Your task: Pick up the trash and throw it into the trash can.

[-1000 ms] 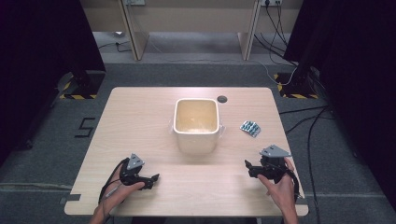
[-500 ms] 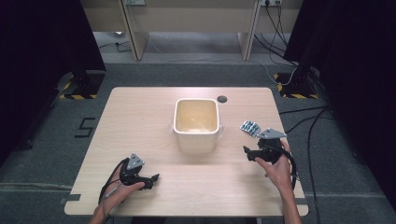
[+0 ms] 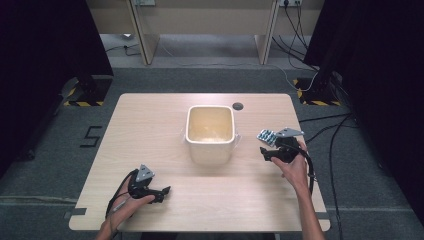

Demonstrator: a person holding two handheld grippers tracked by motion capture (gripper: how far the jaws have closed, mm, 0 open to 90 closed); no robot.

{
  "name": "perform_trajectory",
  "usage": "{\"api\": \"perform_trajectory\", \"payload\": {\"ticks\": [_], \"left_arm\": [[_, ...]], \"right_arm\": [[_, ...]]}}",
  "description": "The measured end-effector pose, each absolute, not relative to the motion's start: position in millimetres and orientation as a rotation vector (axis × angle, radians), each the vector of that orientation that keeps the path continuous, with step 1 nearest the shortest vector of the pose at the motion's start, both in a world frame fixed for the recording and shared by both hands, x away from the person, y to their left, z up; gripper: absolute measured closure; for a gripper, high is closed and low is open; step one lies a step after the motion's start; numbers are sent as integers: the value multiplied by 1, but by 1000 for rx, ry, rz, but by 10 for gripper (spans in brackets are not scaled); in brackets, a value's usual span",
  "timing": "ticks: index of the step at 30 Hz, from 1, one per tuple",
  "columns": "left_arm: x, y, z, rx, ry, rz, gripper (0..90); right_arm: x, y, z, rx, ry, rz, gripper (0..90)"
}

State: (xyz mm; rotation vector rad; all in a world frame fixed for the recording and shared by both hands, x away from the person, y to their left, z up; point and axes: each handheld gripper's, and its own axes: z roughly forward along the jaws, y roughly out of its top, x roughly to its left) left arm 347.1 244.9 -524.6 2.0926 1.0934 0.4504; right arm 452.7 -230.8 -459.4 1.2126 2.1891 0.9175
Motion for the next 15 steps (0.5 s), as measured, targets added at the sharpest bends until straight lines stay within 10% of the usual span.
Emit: {"api": "perform_trajectory", "payload": {"ticks": [15], "left_arm": [[347,245,-525,2093,1093,449,56]], "right_arm": [[486,-225,-459,1222,2207,849,168]]}}
